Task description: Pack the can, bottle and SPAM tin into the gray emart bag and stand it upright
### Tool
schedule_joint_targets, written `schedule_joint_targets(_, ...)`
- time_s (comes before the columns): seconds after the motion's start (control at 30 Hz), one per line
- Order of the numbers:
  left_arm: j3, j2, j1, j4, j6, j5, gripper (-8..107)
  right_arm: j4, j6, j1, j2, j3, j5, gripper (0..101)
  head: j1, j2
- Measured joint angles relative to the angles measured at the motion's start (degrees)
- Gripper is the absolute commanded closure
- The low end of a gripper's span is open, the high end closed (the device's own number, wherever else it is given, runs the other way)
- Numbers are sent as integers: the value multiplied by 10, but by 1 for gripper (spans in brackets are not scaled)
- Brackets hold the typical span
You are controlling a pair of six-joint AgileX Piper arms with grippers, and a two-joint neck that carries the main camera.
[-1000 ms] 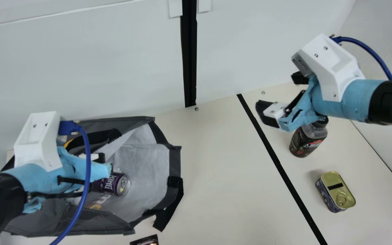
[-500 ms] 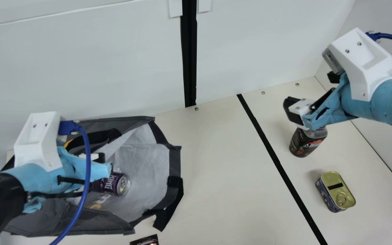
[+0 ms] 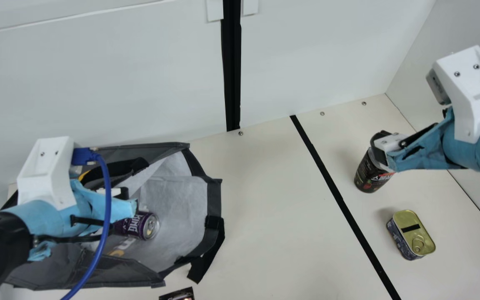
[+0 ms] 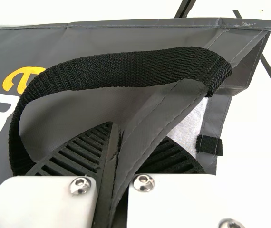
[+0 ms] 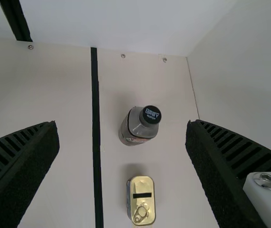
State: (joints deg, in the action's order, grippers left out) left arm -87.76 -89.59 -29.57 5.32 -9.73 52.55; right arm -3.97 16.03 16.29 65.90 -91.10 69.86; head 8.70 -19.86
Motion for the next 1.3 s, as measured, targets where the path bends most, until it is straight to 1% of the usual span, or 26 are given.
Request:
schedule_joint_targets(0.2, 0, 0, 0, 0, 0, 0, 107, -59, -74, -33, -25, 37, 2, 6, 0, 0)
schedule_joint_targets(0.4, 0, 0, 0, 0, 0, 0, 107, -88, -116, -38, -50, 68, 1, 6, 0, -1)
schedule_joint_targets(0.93, 0, 0, 0, 0, 0, 0, 107, -87, -131, 2, -103, 125, 0, 6, 0, -1)
schedule_joint_targets(1.3, 0, 0, 0, 0, 0, 0, 107, -78, -133, 25, -134, 150, 0, 6, 0, 0)
